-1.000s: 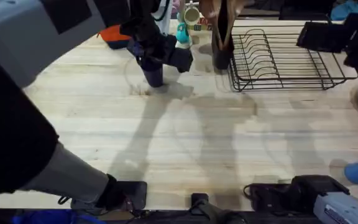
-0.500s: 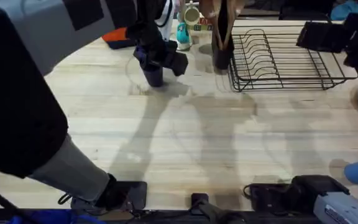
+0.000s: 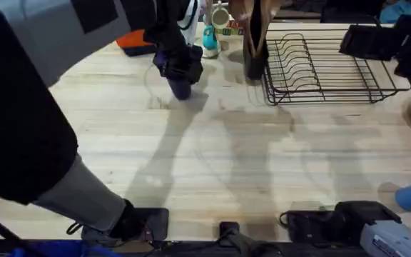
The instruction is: Pick up the cup on the table and put them onto the rack.
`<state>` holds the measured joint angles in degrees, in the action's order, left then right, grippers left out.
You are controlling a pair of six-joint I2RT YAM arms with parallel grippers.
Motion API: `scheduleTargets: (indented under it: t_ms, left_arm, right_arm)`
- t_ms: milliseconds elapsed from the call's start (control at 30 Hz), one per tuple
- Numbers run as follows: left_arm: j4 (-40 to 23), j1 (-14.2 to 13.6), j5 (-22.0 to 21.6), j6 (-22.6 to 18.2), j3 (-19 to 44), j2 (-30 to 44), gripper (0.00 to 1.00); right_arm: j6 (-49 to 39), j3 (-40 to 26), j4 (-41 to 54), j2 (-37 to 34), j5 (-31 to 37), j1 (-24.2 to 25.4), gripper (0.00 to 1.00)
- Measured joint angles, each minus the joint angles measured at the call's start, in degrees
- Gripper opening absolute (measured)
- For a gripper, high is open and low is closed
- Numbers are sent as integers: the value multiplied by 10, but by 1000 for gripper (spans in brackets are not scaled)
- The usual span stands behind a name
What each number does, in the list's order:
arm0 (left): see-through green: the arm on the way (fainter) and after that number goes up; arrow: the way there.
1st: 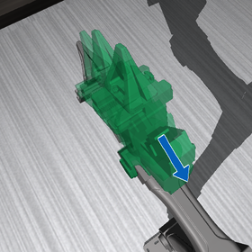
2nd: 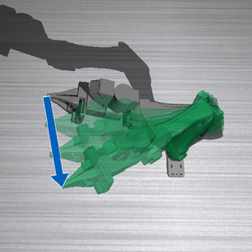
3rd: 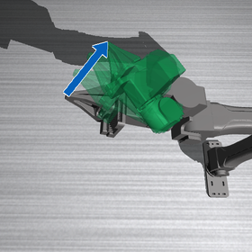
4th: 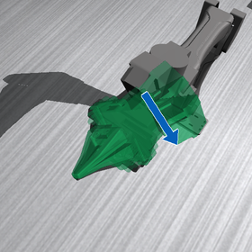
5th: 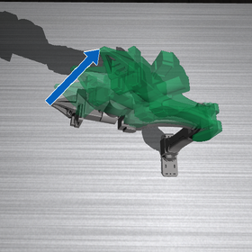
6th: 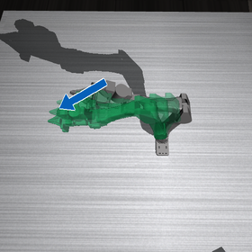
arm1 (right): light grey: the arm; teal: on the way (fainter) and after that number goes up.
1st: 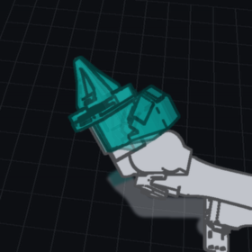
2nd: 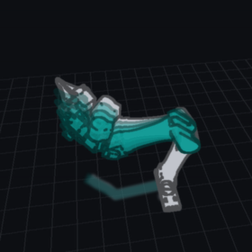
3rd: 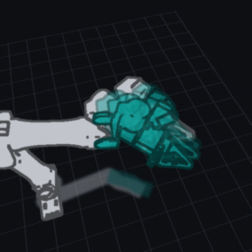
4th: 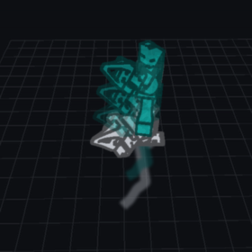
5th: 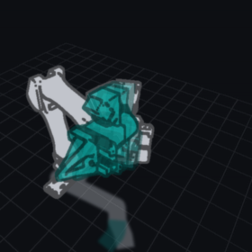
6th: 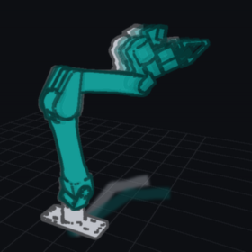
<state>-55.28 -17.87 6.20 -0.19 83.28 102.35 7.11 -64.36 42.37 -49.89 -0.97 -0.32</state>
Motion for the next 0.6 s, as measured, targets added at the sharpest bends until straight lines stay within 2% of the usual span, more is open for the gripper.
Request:
scheduleTargets:
  t_ms: [100,200,600]
  left_arm:
    - [-28,-3,0,0,16,0,42]
    - [-58,-19,1,0,45,0,40]
    - [-128,-126,1,-5,213,0,40]
  right_arm:
    - [0,0,0,0,0,0,997]
    - [0,0,0,0,0,0,996]
    - [0,0,0,0,0,0,996]
